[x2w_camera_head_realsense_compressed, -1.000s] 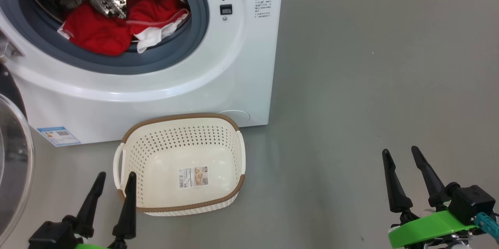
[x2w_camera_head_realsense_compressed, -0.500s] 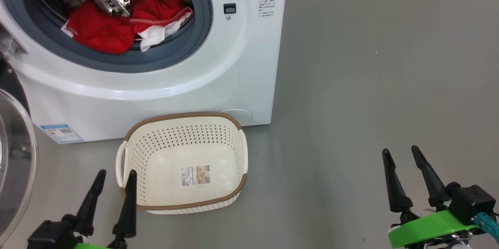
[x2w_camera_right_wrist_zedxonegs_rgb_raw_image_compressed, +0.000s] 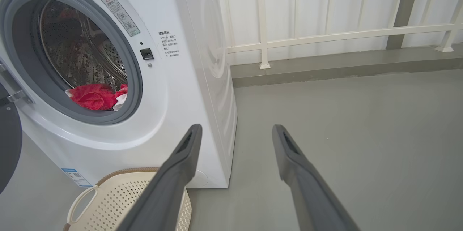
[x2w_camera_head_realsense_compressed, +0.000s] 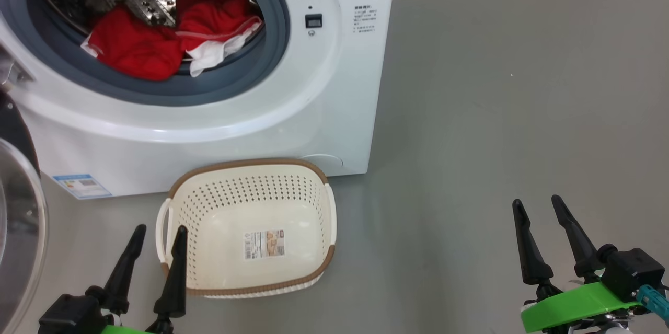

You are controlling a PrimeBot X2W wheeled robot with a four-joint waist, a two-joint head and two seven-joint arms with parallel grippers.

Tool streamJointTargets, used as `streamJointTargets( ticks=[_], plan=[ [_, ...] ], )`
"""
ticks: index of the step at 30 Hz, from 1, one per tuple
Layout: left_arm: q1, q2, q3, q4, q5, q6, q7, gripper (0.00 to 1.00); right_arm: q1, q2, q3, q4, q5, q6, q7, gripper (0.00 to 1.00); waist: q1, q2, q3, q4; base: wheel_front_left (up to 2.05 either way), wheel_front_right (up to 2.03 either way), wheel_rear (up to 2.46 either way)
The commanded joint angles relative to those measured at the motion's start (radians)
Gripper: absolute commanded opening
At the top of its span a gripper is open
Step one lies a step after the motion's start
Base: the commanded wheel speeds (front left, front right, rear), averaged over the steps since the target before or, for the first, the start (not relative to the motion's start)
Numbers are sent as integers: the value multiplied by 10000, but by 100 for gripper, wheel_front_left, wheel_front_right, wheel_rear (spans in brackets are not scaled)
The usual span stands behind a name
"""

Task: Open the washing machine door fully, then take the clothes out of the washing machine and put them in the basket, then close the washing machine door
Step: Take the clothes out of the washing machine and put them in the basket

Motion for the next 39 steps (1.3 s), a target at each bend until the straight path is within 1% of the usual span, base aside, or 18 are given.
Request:
streamJointTargets(
  ticks=[1,10,19,26,32,39],
  plan=[
    [-156,247,337,-283,-36,15,-51,100,-92,-85,200,-283,89,75,-67,100,0,0,20,5,110,-110,0],
    [-269,287,300,-38,141,15,-51,100,-149,-85,208,-292,133,75,-67,100,0,0,109,27,72,-72,0],
    [-361,262,287,-65,174,15,-51,100,-222,-85,222,-310,135,75,-67,100,0,0,258,86,1,-1,0],
    [-642,282,231,158,109,15,-51,100,-530,-85,325,-350,184,75,-67,100,0,0,642,-46,0,0,0],
    [-1880,370,265,935,307,15,-51,100,-803,-85,467,-361,270,75,-67,100,0,0,1174,-199,0,0,0],
    [-4435,876,-188,2523,735,15,-51,100,-1262,-85,859,-382,599,75,-67,100,0,0,2100,-825,0,0,0]
  ],
)
